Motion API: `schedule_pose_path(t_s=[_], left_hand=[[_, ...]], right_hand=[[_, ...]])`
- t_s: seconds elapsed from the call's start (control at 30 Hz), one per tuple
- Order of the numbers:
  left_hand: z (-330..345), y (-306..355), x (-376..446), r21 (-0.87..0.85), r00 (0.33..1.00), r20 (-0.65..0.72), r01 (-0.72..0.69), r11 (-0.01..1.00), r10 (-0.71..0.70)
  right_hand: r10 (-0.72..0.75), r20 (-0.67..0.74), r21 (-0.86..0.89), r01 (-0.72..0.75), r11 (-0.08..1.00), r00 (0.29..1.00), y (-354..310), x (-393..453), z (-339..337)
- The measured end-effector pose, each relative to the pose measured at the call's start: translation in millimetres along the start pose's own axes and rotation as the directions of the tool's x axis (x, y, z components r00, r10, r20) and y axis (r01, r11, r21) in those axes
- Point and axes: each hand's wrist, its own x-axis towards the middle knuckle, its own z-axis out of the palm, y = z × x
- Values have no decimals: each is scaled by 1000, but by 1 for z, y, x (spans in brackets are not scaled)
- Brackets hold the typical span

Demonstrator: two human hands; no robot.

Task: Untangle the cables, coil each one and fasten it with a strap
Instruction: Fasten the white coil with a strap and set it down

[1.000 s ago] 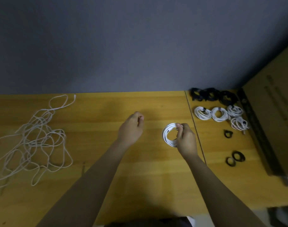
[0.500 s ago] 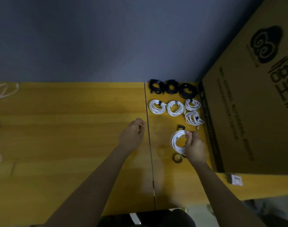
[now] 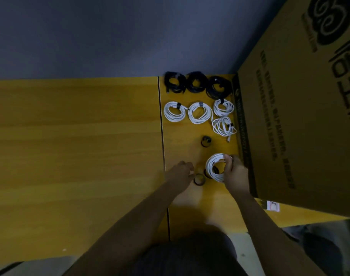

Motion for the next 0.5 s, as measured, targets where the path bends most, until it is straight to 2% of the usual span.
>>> schedule_pose_path(t_s=[0.17,0.3,0.4,0.5], left_hand=[[20,2,14,-10,998,50,48,999,-48],[25,5,17,-12,999,19,27,1000,-26],[19,1,12,-102,997,-72,35,994,-42],[0,-12,1,-239,975,-198,51,970,-100]], right_hand=[[-18,64,-41,21,999,998,5,3,3],[-42,98,-50,47,998,994,5,6,5],[-43,114,36,39,999,993,1,9,7],[24,201,185,-62,981,979,-12,13,15]])
